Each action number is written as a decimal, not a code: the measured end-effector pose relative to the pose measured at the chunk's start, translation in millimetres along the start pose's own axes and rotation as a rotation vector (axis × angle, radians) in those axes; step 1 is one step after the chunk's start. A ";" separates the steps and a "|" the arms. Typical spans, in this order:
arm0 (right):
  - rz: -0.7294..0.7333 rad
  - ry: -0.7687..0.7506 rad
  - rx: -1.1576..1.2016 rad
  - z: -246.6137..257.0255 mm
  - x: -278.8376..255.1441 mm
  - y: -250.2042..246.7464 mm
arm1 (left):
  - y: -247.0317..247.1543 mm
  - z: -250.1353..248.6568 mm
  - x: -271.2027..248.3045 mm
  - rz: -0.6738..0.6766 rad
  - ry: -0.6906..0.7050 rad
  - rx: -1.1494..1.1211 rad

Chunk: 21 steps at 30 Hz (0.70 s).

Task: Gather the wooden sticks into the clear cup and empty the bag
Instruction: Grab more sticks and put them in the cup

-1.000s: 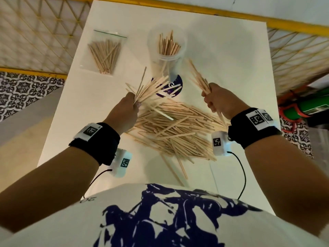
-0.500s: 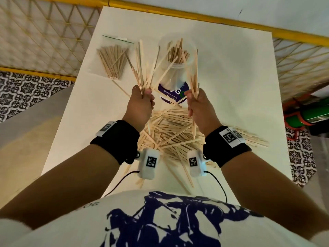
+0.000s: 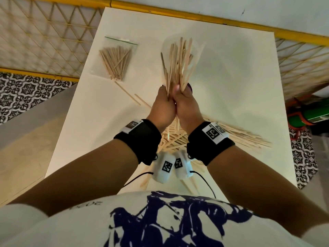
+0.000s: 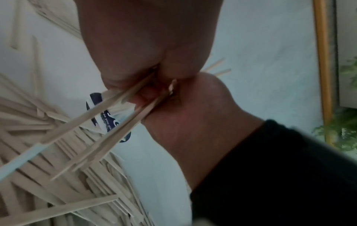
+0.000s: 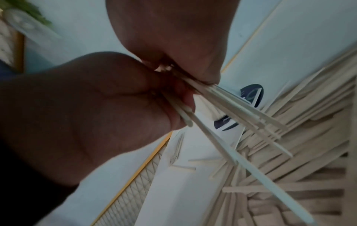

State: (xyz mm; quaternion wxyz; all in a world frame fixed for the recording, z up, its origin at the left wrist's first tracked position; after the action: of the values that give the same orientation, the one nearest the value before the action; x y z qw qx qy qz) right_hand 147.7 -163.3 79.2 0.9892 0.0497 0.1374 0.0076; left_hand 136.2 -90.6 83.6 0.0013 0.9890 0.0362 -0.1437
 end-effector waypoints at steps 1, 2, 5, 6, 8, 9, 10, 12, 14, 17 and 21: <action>-0.003 0.013 0.013 -2.7 1.4 1.3 | 0.3 -1.9 -0.6 -0.006 0.034 0.054; 0.005 0.040 0.030 -3.6 1.8 3.5 | -0.2 -1.6 -0.5 -0.006 0.069 0.100; 0.007 0.068 0.057 -6.7 4.7 4.7 | 1.2 -2.5 -3.4 0.057 0.124 0.111; 0.008 0.073 0.059 -5.7 4.9 3.6 | 1.1 -2.3 -4.6 0.080 0.132 0.115; 0.035 0.065 0.026 -3.7 6.8 0.2 | -1.8 -0.3 -3.3 0.120 0.211 0.137; 0.040 0.051 -0.005 -2.8 8.2 -2.1 | -5.9 -0.2 -2.3 0.139 0.252 0.228; 0.043 0.033 -0.041 0.0 7.7 -3.5 | -10.5 -0.4 -1.3 0.174 0.274 0.330; 0.036 0.016 -0.101 2.2 10.5 -8.0 | -22.8 6.8 7.7 0.253 0.310 0.506; 0.037 -0.002 -0.128 6.7 11.5 -10.6 | -36.0 7.0 13.3 0.275 0.319 0.616; 0.040 -0.036 -0.203 13.5 12.4 -11.2 | -52.3 -5.6 15.0 0.175 0.318 0.640; 0.109 -0.003 -0.226 17.0 11.9 -0.5 | -55.9 -17.4 16.0 0.074 0.144 0.393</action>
State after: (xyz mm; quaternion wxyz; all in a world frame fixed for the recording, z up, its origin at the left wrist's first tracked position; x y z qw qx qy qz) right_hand 163.8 -165.1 92.2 0.9868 -0.0546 0.1314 0.0769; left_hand 152.4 -33.4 96.2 -0.1887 0.9786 -0.0290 -0.0770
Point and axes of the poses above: each hand's wrist, its own x-axis towards the middle knuckle, its own y-axis out of the palm, z = x × y, the point moved 4 cm from there along x, towards the middle knuckle
